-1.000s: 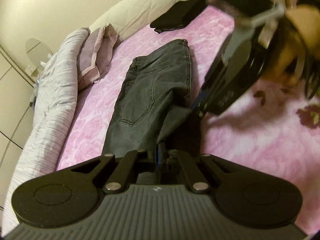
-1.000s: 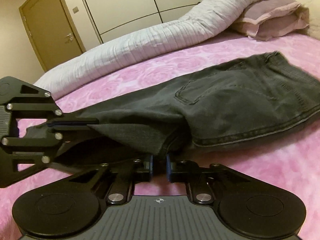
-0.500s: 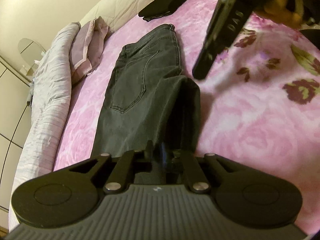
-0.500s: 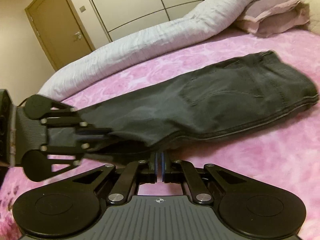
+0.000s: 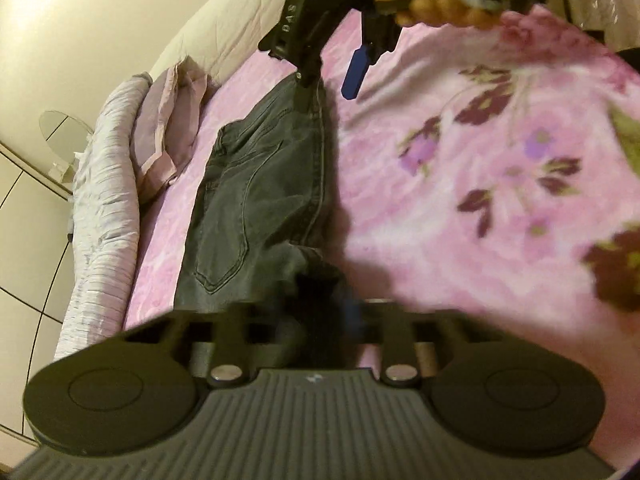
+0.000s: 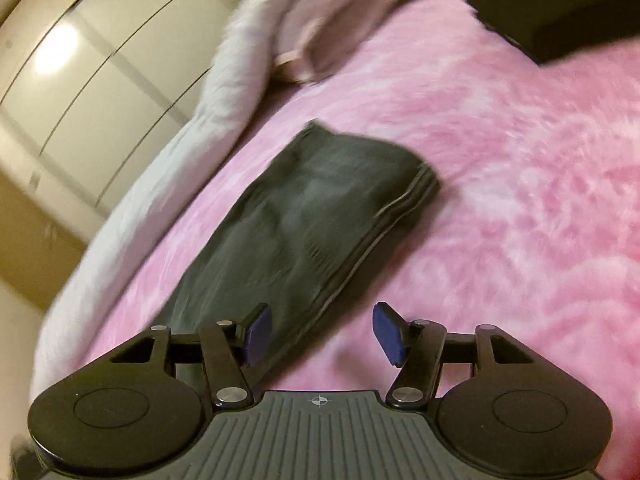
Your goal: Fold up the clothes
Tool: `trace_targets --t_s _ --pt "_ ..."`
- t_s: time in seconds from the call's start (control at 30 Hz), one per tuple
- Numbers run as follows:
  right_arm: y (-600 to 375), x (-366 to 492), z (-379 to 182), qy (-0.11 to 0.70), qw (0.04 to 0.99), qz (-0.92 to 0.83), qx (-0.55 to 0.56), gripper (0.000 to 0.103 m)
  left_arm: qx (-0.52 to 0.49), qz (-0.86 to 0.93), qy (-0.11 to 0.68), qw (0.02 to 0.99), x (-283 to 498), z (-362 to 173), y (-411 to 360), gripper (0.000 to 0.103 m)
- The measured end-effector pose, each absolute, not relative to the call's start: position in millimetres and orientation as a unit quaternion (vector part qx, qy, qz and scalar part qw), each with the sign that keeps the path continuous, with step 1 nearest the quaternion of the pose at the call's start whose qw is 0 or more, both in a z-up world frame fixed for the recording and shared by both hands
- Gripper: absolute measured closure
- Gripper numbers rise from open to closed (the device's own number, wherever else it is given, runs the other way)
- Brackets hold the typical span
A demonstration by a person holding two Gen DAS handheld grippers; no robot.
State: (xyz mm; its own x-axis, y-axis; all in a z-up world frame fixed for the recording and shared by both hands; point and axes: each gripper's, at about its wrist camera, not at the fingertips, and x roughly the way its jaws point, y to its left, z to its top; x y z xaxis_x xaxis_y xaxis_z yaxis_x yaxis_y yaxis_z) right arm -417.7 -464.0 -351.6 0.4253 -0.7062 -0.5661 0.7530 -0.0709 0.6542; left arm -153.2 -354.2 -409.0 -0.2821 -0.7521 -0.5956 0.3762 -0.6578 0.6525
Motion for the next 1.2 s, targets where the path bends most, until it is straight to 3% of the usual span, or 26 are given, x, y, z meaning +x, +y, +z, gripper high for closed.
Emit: trace_targets --t_s 0.13,0.17,0.23,0.3,0.5,0.57,0.63,0.83,0.93,1.03,1.2 --pt "-495 -441 -371 -0.050 0.639 -0.537 0.548 0.044 0.464 -0.786 -0.192 0.361 -144 -405 -354 0.100" --pt "-500 -445 -371 -0.054 0.636 -0.542 0.547 0.065 0.461 -0.790 -0.186 0.360 -142 -403 -356 0.100" --pt "-510 -452 -369 -0.047 0.633 -0.549 0.544 0.073 0.460 -0.794 -0.178 0.357 -143 -402 -359 0.100" --pt "-520 -459 -369 -0.046 0.633 -0.542 0.550 0.074 0.463 -0.792 -0.177 0.355 -147 -406 -359 0.100" --pt "-517 -458 -361 0.009 0.655 -0.545 0.523 0.070 0.482 -0.782 -0.168 0.357 -135 -407 -341 0.089" --pt "-506 -458 -350 0.029 0.653 -0.560 0.509 0.054 0.488 -0.773 -0.165 0.370 -117 -403 -327 0.089" --pt "-490 -450 -338 0.060 0.658 -0.578 0.480 0.049 0.491 -0.761 -0.148 0.398 -92 -399 -311 0.088" --pt "-429 -383 -318 0.150 0.741 -0.519 0.399 0.046 0.495 -0.697 -0.067 0.515 8 -388 -260 0.075" --pt "-389 -324 -304 0.205 0.809 -0.461 0.303 0.046 0.512 -0.652 -0.041 0.558 58 -391 -231 0.074" --pt "-350 -264 -297 0.264 0.861 -0.398 0.175 0.046 0.539 -0.607 -0.039 0.583 102 -397 -211 0.063" --pt "-293 -185 -316 0.379 0.864 -0.315 -0.103 0.046 0.586 -0.544 -0.061 0.598 168 -414 -206 0.057"
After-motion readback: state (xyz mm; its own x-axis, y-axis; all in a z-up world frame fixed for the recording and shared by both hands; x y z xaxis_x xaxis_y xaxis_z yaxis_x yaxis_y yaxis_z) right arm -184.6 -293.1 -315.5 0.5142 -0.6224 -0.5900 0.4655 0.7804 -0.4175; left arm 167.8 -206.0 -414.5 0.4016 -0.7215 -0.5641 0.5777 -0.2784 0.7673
